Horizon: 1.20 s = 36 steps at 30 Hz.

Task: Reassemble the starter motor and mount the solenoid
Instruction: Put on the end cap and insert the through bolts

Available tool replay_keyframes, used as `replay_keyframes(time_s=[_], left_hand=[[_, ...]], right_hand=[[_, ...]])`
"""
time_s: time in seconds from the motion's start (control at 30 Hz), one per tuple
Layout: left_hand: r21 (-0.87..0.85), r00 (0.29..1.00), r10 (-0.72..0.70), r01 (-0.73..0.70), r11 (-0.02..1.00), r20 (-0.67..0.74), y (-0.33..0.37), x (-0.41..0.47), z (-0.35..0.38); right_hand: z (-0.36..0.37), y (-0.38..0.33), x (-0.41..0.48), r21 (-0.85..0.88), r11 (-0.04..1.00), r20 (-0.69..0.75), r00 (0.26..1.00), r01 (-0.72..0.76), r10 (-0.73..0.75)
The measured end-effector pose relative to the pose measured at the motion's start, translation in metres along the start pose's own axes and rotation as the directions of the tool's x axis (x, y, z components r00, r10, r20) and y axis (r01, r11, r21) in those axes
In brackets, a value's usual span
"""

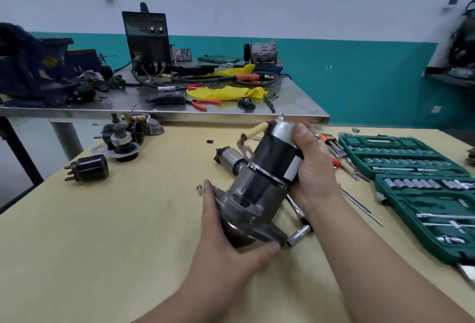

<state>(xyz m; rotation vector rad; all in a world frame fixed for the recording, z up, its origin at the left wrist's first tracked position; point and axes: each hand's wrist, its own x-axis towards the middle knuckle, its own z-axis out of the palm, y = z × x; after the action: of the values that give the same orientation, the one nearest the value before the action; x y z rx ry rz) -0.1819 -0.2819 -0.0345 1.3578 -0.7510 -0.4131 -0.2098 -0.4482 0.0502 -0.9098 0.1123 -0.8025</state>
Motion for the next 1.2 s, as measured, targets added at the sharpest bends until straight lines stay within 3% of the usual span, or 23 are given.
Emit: replay_keyframes(time_s=[0.13, 0.3, 0.43, 0.47, 0.53, 0.6, 0.63, 0.73, 0.93, 1.03, 1.2], left_hand=[[0.083, 0.968, -0.084, 0.066, 0.994, 0.236, 0.0, -0.001, -0.015], [0.367, 0.907, -0.137, -0.021, 0.93, 0.398, 0.016, 0.004, -0.051], [0.48, 0.914, -0.103, -0.107, 0.871, 0.392, 0.019, 0.009, -0.062], [0.483, 0.941, -0.133, -0.035, 0.875, 0.31, 0.017, 0.016, -0.064], [0.516, 0.974, -0.063, -0.06, 0.855, 0.217, 0.024, 0.028, -0.063], [0.492, 0.992, 0.017, -0.079, 0.867, 0.128, 0.038, 0.035, -0.058], [0.439, 0.988, 0.019, -0.084, 0.895, 0.151, 0.043, 0.035, -0.06], [0.244, 0.92, 0.061, -0.166, 0.956, 0.386, 0.047, 0.046, -0.044], [0.206, 0.903, 0.025, -0.124, 0.971, 0.429, 0.044, 0.052, -0.046], [0.227, 0.9, -0.009, -0.1, 0.969, 0.436, 0.045, 0.053, -0.046], [0.244, 0.915, 0.06, -0.17, 0.955, 0.399, 0.046, 0.043, -0.04]], right_hand=[[-0.008, -0.005, -0.002, -0.153, 0.986, 0.252, 0.967, 0.067, -0.027], [-0.007, -0.011, -0.001, -0.359, 0.909, 0.373, 0.925, 0.211, -0.067], [-0.001, -0.012, 0.005, -0.405, 0.892, 0.418, 0.908, 0.201, -0.015], [0.002, -0.013, 0.007, -0.405, 0.895, 0.431, 0.902, 0.188, 0.006], [0.008, -0.013, 0.009, -0.399, 0.904, 0.463, 0.885, 0.153, 0.054], [0.015, -0.012, 0.01, -0.422, 0.897, 0.496, 0.862, 0.135, 0.104], [0.019, -0.011, 0.008, -0.447, 0.883, 0.508, 0.853, 0.141, 0.12], [0.031, -0.011, 0.001, -0.538, 0.814, 0.517, 0.848, 0.221, 0.111], [0.026, -0.005, -0.023, -0.58, 0.742, 0.44, 0.896, 0.336, -0.062], [0.022, -0.005, -0.022, -0.574, 0.761, 0.463, 0.886, 0.302, -0.003], [0.023, -0.004, -0.016, -0.521, 0.818, 0.544, 0.833, 0.243, 0.099]])
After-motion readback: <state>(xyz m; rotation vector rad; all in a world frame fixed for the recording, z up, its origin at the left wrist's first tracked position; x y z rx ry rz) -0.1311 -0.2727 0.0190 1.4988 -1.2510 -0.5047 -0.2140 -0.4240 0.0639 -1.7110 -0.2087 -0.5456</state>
